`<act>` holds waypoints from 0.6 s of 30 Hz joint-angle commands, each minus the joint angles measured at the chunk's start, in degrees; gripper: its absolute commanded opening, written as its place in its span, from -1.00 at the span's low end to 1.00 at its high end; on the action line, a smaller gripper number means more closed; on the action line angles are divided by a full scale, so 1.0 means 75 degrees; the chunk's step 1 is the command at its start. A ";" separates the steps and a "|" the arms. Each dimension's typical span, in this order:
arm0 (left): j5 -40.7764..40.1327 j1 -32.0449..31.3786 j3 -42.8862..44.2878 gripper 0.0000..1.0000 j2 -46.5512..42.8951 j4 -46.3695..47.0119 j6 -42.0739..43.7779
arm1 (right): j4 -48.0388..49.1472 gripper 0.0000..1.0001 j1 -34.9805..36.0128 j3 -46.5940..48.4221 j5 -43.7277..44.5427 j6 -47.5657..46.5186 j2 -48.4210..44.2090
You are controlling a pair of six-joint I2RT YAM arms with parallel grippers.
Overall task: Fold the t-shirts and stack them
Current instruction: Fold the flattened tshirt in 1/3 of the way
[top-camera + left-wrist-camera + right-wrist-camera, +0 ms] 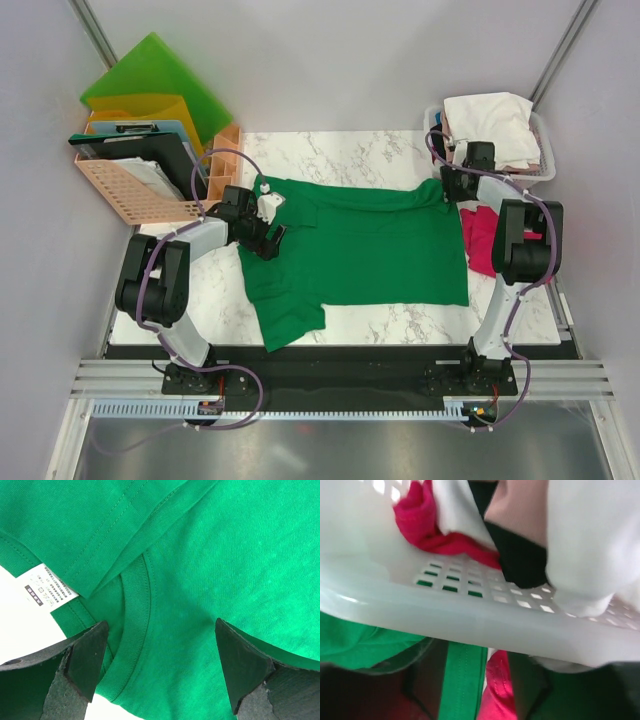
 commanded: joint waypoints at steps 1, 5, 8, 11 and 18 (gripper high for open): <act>0.0175 -0.0004 -0.0212 0.89 0.0076 -0.0392 0.0149 | 0.1020 0.26 0.0050 -0.0184 0.0417 -0.0411 0.0104; 0.0175 -0.0004 -0.0236 0.89 0.0065 -0.0404 0.0161 | 0.1607 0.37 0.0062 -0.0853 0.0418 -0.0505 -0.0339; 0.0198 -0.0004 -0.0236 0.89 0.0100 -0.0404 0.0161 | 0.2215 0.39 0.0074 -0.1614 0.0418 -0.0540 -0.1075; 0.0186 -0.0004 -0.0201 0.89 0.0135 -0.0392 0.0149 | 0.2312 0.40 0.0074 -0.2108 0.0337 -0.0505 -0.1839; 0.0210 -0.0004 -0.0200 0.89 0.0135 -0.0357 0.0161 | 0.0849 0.40 0.0074 -0.2355 -0.0609 -0.0213 -0.3200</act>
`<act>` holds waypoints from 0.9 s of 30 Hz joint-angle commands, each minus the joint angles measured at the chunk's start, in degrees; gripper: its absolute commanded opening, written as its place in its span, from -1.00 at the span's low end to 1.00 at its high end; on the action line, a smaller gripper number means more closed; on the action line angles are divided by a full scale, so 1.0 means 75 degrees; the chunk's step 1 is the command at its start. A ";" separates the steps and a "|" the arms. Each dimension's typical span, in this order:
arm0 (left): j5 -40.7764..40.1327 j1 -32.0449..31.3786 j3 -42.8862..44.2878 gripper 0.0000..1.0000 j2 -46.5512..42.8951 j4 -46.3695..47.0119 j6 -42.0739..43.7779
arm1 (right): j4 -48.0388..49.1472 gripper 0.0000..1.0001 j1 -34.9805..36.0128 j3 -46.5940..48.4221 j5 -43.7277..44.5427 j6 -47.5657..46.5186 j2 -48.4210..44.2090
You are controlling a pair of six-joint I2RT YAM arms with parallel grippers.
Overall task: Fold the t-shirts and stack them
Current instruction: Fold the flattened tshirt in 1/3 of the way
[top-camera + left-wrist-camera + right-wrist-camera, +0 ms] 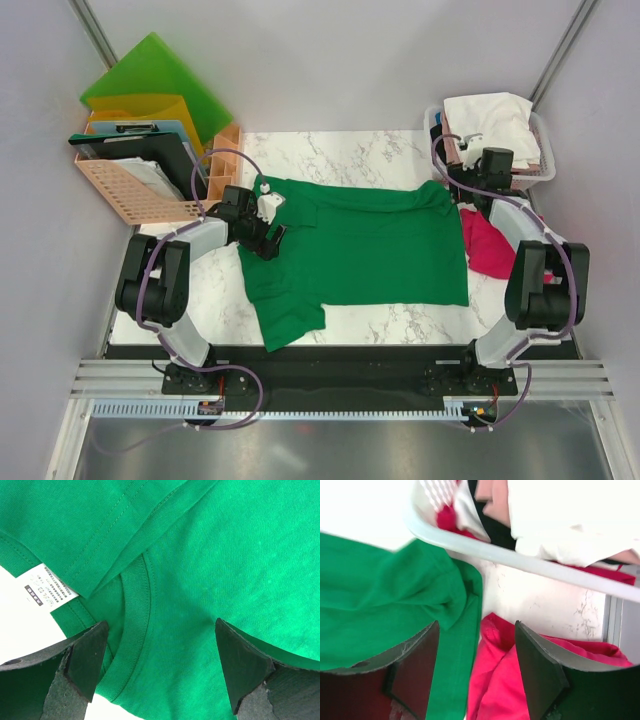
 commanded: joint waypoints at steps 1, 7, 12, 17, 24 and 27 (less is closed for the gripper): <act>0.0218 -0.0004 -0.0186 0.89 0.0158 -0.0346 0.0144 | -0.0552 0.38 0.0010 0.0070 -0.0854 0.0263 -0.0697; 0.0172 -0.0004 -0.0186 0.89 0.0147 -0.0322 0.0132 | -0.2098 0.29 0.0220 0.1731 -0.1769 0.0837 0.0353; 0.0148 -0.0004 -0.0268 0.89 0.0053 -0.0299 0.0143 | -0.2639 0.29 0.0512 0.2741 -0.1969 0.1165 0.1305; 0.0090 -0.0004 -0.0244 0.89 0.0053 -0.0310 0.0143 | -0.2850 0.27 0.0947 0.3538 -0.1981 0.1505 0.2079; 0.0102 -0.0004 -0.0209 0.89 0.0065 -0.0299 0.0155 | -0.3096 0.26 0.1380 0.4417 -0.1583 0.1541 0.3074; 0.0078 -0.0004 -0.0244 0.89 0.0041 -0.0310 0.0155 | -0.3143 0.25 0.1392 0.4687 -0.1327 0.1564 0.3298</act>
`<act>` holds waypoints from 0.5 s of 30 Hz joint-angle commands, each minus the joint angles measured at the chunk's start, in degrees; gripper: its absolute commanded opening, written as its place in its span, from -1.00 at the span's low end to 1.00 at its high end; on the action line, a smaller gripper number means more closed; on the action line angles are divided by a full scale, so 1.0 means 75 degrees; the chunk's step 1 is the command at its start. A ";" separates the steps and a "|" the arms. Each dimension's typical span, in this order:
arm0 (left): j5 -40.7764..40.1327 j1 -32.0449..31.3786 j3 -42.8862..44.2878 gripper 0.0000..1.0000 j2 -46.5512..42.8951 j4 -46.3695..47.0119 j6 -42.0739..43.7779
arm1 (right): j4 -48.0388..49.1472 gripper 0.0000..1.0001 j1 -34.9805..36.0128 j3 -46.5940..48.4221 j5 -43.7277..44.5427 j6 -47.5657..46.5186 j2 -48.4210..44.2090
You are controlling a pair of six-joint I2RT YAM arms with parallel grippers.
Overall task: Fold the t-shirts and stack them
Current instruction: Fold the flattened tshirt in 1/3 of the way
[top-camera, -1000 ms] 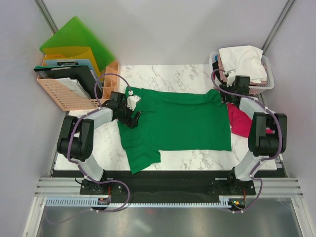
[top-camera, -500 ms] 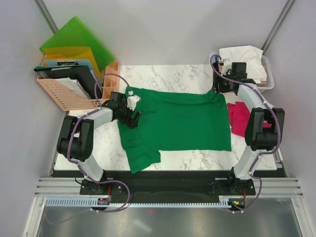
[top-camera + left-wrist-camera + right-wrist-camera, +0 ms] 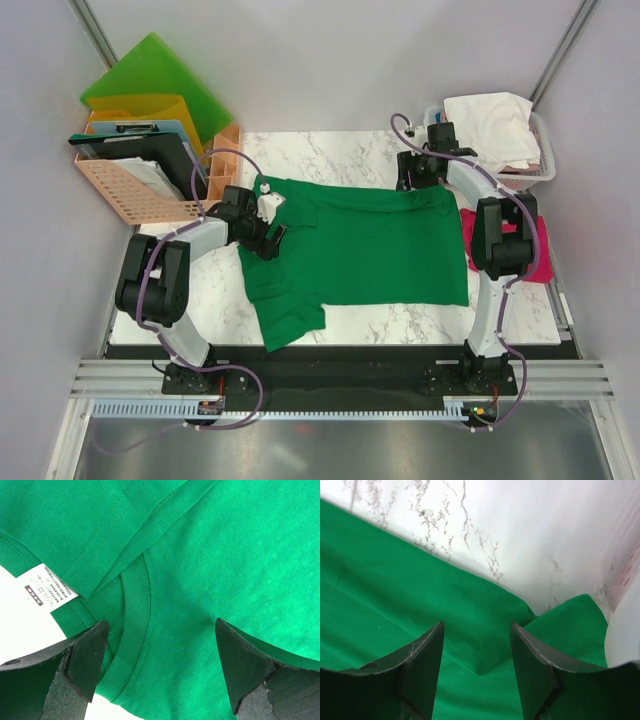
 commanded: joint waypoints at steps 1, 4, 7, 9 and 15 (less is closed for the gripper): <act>0.0058 -0.0004 -0.0236 0.89 0.0018 -0.0325 0.0155 | -0.0147 0.25 -0.0053 0.0532 0.0406 0.0145 0.0314; 0.0058 -0.0004 -0.0282 0.89 -0.0017 -0.0325 0.0167 | -0.0182 0.24 -0.0053 0.0451 0.0524 0.0099 0.0233; 0.0128 -0.0004 -0.0271 0.89 0.0006 -0.0325 0.0167 | -0.0136 0.24 -0.0041 0.0310 0.0687 0.0005 -0.0001; 0.0128 -0.0004 -0.0236 0.89 0.0053 -0.0325 0.0167 | -0.0042 0.24 -0.0041 0.0228 0.0840 -0.0042 -0.0095; 0.0151 -0.0004 -0.0236 0.89 0.0041 -0.0325 0.0167 | -0.0054 0.23 -0.0065 0.0216 0.1039 -0.0113 -0.0107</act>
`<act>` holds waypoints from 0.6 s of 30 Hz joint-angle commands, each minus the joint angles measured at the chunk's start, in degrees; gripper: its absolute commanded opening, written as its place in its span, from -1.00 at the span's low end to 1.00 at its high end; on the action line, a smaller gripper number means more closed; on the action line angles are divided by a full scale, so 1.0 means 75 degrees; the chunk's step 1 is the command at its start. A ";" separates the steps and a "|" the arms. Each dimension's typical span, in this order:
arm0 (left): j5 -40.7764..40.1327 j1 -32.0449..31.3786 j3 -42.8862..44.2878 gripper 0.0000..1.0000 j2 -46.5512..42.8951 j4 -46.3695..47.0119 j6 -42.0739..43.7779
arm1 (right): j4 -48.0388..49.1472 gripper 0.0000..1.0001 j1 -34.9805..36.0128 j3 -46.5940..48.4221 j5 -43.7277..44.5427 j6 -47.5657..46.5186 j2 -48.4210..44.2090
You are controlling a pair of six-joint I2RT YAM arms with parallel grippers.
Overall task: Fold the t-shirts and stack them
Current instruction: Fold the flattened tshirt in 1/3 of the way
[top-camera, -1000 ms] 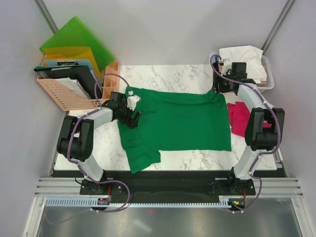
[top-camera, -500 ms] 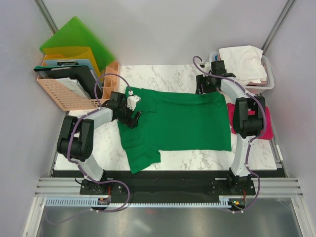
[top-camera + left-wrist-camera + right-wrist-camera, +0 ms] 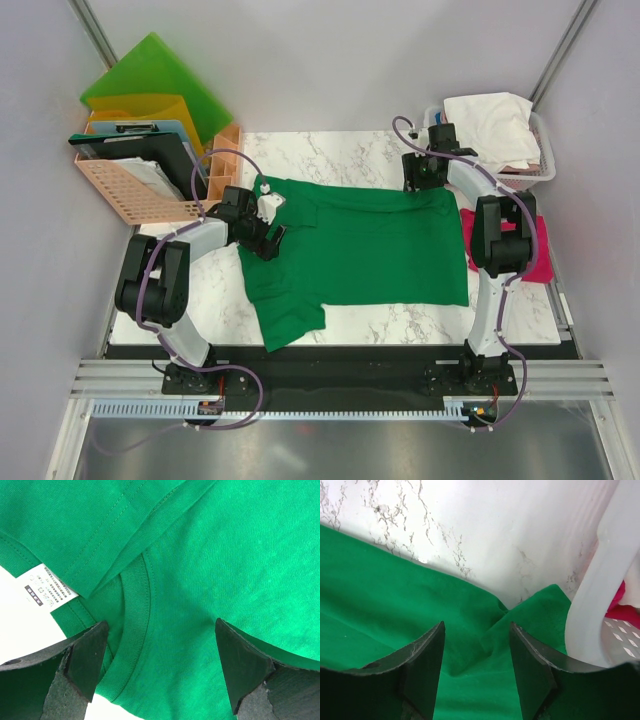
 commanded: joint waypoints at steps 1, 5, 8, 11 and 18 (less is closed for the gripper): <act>0.0140 -0.0004 -0.0224 0.89 0.0053 -0.0345 0.0126 | 0.0092 0.22 -0.0015 0.0021 0.0276 -0.0072 -0.0407; 0.0139 -0.0004 -0.0248 0.89 0.0006 -0.0345 0.0161 | 0.0163 0.15 -0.0039 -0.0108 0.0393 -0.0095 -0.0407; 0.0139 -0.0004 -0.0236 0.89 0.0006 -0.0345 0.0150 | 0.0186 0.10 -0.0062 -0.0271 0.0557 -0.0224 -0.0396; 0.0151 -0.0004 -0.0213 0.89 0.0041 -0.0357 0.0150 | 0.0279 -0.22 -0.0085 -0.0552 0.0628 -0.0330 -0.0454; 0.0163 -0.0004 -0.0236 0.90 -0.0006 -0.0357 0.0161 | 0.0607 -1.00 -0.0179 -0.1688 0.0686 -0.0493 -0.1458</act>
